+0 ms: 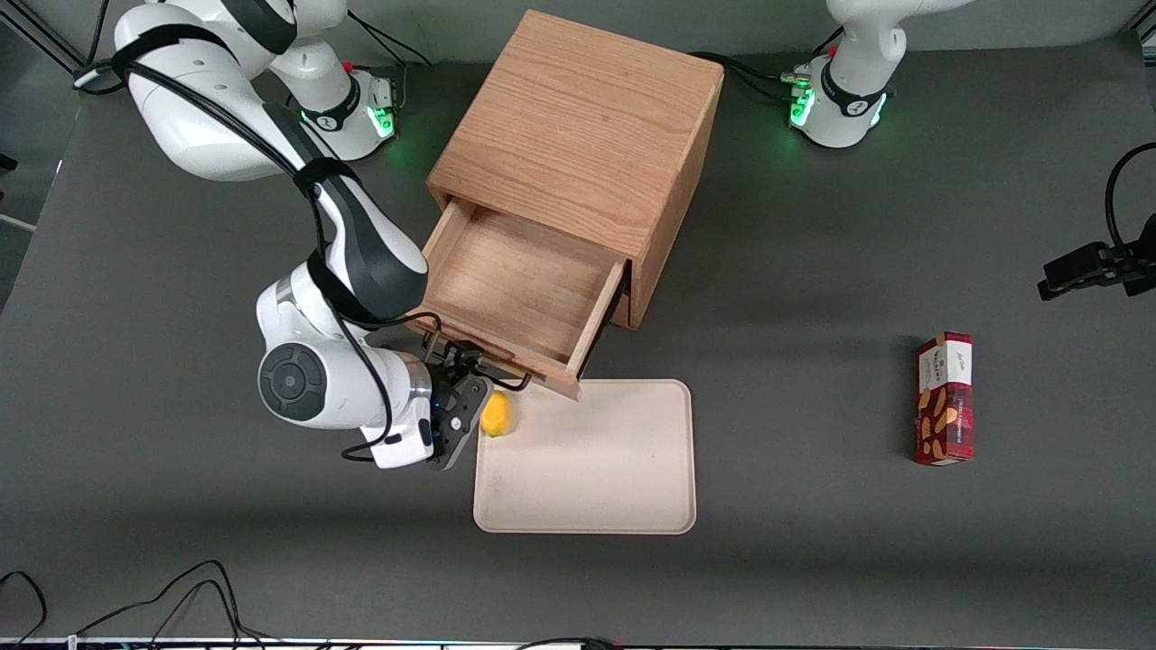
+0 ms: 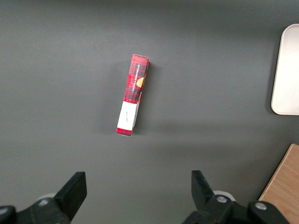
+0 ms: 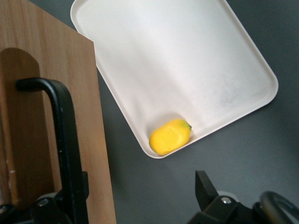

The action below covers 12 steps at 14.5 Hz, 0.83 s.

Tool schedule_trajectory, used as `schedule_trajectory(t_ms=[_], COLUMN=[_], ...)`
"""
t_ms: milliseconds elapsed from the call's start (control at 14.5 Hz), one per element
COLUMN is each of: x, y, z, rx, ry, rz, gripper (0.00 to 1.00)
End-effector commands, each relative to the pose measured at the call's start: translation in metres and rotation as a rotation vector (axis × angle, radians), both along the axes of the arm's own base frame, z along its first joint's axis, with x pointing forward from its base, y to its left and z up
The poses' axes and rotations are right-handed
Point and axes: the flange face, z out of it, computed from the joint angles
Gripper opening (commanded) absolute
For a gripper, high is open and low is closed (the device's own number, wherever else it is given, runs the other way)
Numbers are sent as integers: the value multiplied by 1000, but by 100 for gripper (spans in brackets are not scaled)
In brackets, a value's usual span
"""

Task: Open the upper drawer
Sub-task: 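Keep pulling the drawer further open with the right gripper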

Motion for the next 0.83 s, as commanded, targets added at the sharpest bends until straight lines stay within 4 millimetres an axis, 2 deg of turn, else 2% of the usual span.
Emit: schedule_trajectory(t_ms=[0,276,759], x=[17,22,20], y=[-39,-54,-47], z=[-49,-57,-52], rx=[-75,-75,-71], ry=[10,19,13], rz=[52,43,55], gripper=[100,100,100])
